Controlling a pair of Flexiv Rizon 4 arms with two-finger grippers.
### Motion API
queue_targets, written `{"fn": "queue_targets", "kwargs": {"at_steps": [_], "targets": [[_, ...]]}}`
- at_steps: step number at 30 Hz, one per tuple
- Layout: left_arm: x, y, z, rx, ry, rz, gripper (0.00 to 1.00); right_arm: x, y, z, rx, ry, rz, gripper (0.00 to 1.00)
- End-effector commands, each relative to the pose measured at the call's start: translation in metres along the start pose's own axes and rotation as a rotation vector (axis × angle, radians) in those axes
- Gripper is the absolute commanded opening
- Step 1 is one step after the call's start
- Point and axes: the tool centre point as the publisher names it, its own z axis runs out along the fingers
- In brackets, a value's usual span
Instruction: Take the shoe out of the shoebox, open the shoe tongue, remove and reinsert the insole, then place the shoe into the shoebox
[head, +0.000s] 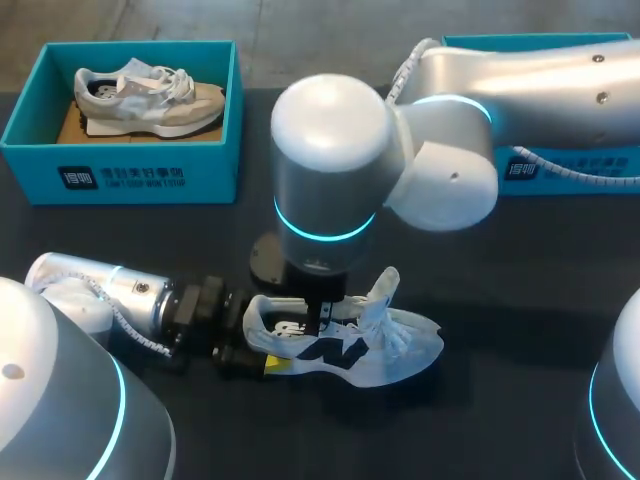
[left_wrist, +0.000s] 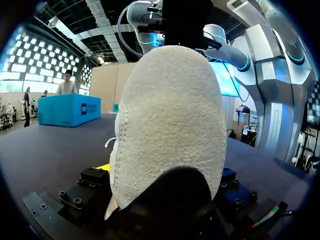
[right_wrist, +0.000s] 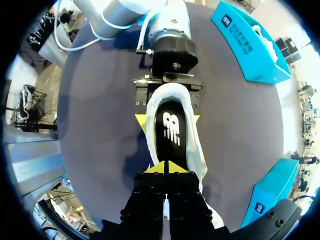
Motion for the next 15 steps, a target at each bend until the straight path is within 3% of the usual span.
{"fn": "queue_targets", "kwargs": {"at_steps": [1, 7, 15], "targets": [[0.0, 0.002, 0.001, -0.001, -0.002, 0.0, 0.0, 0.006, 0.01, 0.015, 0.012, -0.014, 0.002, 0.0], [0.0, 0.002, 0.001, -0.001, -0.002, 0.0, 0.0, 0.009, 0.021, 0.021, 0.027, -0.028, -0.005, 0.0], [0.0, 0.002, 0.001, -0.001, -0.002, 0.0, 0.0, 0.017, 0.035, 0.012, 0.082, -0.07, -0.012, 0.0]]}}
